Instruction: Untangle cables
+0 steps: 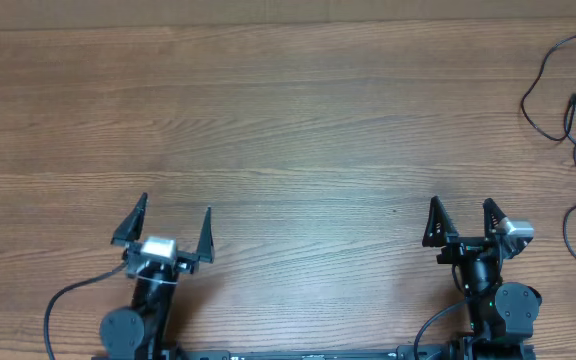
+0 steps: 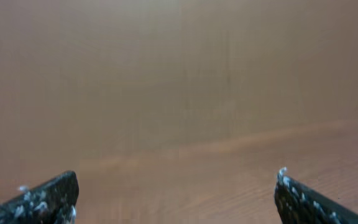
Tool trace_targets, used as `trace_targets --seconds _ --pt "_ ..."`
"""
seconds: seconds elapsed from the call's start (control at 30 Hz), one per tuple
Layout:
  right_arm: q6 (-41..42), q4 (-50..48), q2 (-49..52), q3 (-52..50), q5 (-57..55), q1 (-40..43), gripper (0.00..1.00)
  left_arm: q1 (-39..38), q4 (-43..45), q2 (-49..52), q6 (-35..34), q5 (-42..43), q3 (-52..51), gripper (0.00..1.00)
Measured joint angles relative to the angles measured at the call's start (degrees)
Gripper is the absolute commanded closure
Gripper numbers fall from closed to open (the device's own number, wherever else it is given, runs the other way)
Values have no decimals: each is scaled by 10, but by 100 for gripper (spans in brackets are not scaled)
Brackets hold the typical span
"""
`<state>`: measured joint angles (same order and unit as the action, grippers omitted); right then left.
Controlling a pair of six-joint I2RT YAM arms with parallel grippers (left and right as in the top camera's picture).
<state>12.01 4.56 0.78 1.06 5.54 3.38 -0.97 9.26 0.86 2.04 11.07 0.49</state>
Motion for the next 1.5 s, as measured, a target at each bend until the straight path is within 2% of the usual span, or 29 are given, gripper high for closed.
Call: trace_targets --seconds 0.27,0.6,1.5 --pt "0 0 0 0 0 0 0 0 -133 0 -63 -71 0 0" --pt "0 0 0 0 0 0 0 0 -137 0 -75 -116 0 0" --pt "0 0 0 0 0 0 0 0 -137 0 -75 -118 0 0"
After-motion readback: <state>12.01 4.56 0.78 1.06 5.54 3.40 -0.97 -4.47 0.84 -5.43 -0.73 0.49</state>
